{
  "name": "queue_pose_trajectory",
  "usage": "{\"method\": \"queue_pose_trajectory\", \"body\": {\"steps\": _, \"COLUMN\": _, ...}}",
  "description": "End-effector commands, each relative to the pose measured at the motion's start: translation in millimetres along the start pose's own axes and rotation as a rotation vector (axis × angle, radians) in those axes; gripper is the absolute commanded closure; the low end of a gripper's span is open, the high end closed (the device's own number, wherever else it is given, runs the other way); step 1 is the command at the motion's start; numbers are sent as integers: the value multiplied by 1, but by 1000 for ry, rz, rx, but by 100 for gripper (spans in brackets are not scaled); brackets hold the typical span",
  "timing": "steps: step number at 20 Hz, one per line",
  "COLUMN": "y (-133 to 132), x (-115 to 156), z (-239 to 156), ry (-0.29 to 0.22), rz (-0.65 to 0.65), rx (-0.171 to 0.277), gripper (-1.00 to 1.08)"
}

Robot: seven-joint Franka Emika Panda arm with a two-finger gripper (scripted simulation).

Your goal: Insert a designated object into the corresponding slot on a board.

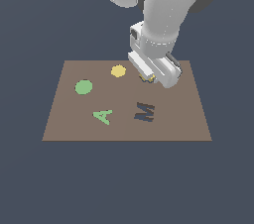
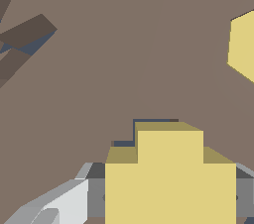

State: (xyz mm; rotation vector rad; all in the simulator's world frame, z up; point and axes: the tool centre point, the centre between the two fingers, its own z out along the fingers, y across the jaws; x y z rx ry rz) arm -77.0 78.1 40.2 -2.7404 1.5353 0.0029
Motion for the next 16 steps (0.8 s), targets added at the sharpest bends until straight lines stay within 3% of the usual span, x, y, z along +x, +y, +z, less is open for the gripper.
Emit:
{"method": "queue_pose_trajectory", "body": {"steps": 1, "y": 0, "x": 0, "z": 1, "ry": 0, "rz": 1, "rx": 0, "gripper": 108}}
{"method": "queue_pose_trajectory", "body": {"steps": 6, "y": 0, "x": -1, "z": 10, "ry": 0, "rz": 5, "rx": 0, "gripper": 108}}
{"method": "queue_pose_trajectory", "body": {"steps": 7, "y": 0, "x": -1, "z": 10, "ry": 0, "rz": 5, "rx": 0, "gripper": -92}}
{"method": "queue_pose_trajectory", "body": {"steps": 16, "y": 0, "x": -1, "z": 10, "ry": 0, "rz": 5, "rx": 0, "gripper": -92}}
